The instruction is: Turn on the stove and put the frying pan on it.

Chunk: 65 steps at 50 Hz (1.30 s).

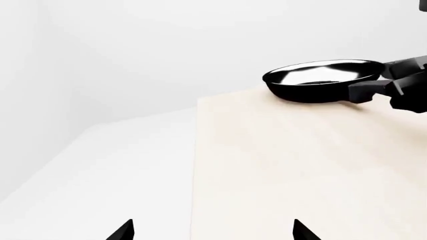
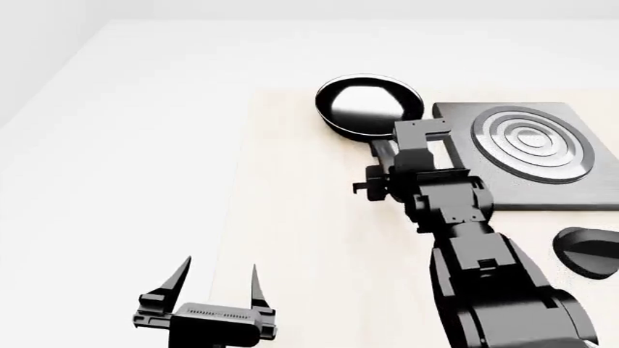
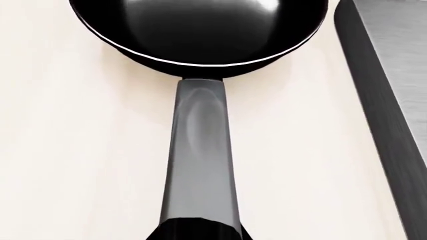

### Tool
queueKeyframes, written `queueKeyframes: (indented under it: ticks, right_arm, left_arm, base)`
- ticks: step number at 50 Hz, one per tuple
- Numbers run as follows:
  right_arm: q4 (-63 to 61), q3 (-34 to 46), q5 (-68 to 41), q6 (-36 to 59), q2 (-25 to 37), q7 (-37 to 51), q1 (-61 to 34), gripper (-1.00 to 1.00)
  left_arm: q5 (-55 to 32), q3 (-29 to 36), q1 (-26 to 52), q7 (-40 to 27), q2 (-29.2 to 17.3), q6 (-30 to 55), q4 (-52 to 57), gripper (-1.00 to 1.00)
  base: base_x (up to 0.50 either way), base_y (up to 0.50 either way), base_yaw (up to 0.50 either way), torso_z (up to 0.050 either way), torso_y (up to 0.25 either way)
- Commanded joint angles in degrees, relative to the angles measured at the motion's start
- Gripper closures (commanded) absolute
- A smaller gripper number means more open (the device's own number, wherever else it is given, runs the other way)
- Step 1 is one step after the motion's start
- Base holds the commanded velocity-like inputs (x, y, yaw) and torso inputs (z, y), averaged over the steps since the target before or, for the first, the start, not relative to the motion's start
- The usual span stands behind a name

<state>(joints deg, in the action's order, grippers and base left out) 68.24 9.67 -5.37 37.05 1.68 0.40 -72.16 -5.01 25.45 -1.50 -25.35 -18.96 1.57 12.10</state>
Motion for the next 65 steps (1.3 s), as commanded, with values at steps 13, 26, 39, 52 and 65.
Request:
queueKeyframes:
  ticks: [13, 26, 39, 52, 65]
  right_arm:
    - [-35.46, -2.57, -1.13, 11.47, 4.93, 1.08, 11.5, 1.0]
    - [-47.76, -6.11, -3.72, 16.07, 7.97, 1.46, 16.58, 1.0]
    - [-60.65, -9.48, -5.34, 21.06, 11.92, 2.17, 23.11, 1.0]
    - [-70.51, -13.13, -6.53, 28.78, 17.5, 2.17, 25.96, 1.0]
    - [-78.88, -18.5, -8.16, 35.54, 21.73, 1.8, 28.8, 1.0]
  left_arm:
    - [-0.06, 0.41, 0.12, -0.33, -0.2, -0.05, -0.03, -1.0]
    - [0.07, 0.73, 0.17, -0.52, -0.22, -0.03, -0.16, -1.0]
    - [0.03, 0.95, 0.25, -0.69, -0.28, -0.17, -0.4, -1.0]
    - [0.04, 1.26, 0.37, -0.85, -0.26, -0.14, -0.57, -1.0]
    - [0.13, 1.49, 0.32, -1.12, -0.37, -0.07, -0.39, -1.0]
  base:
    - [0.0, 0.0, 0.0, 0.0, 0.0]
    - [0.0, 0.0, 0.0, 0.0, 0.002]
    - [0.0, 0.0, 0.0, 0.0, 0.002]
    - [0.0, 0.0, 0.0, 0.0, 0.002]
    - [0.0, 0.0, 0.0, 0.0, 0.002]
